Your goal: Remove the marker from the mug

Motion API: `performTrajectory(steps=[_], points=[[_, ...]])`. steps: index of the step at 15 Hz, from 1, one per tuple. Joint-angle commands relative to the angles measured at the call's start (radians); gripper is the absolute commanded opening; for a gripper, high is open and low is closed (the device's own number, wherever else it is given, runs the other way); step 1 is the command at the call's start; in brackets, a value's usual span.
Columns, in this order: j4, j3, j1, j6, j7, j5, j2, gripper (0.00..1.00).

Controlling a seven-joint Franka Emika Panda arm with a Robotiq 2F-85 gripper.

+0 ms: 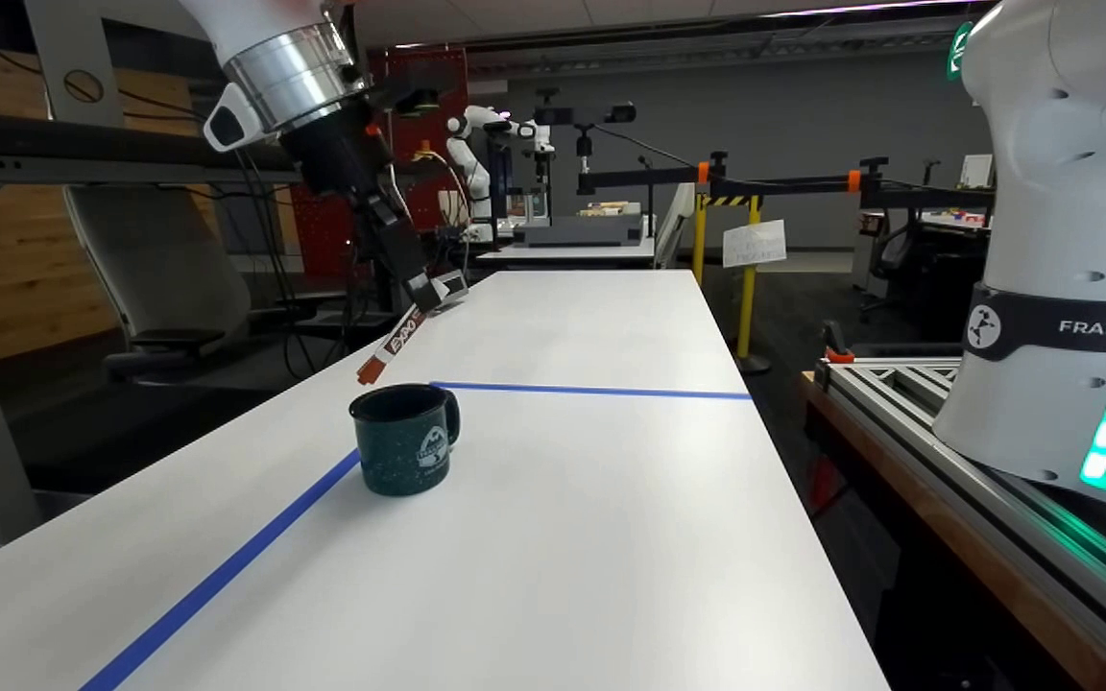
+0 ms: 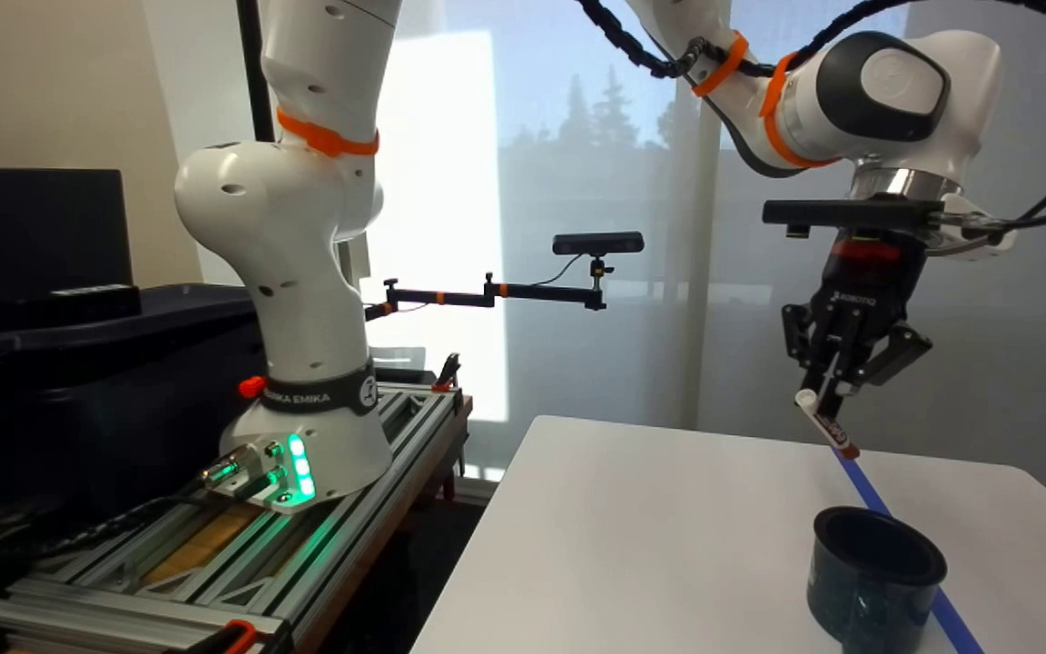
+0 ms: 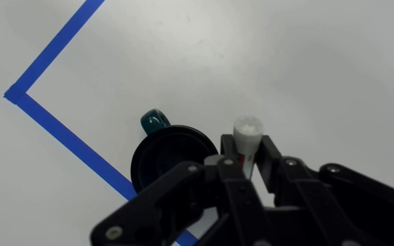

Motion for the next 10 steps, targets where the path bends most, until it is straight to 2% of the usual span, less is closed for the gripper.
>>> performTrajectory(steps=[1,5,10], points=[[-0.035,-0.007,0.012,0.109,-0.009,-0.050,0.020,0.05],[-0.039,-0.007,0.019,0.212,-0.018,-0.083,0.082,0.05],[-0.030,-0.010,0.032,0.224,-0.022,-0.100,0.112,0.05]])
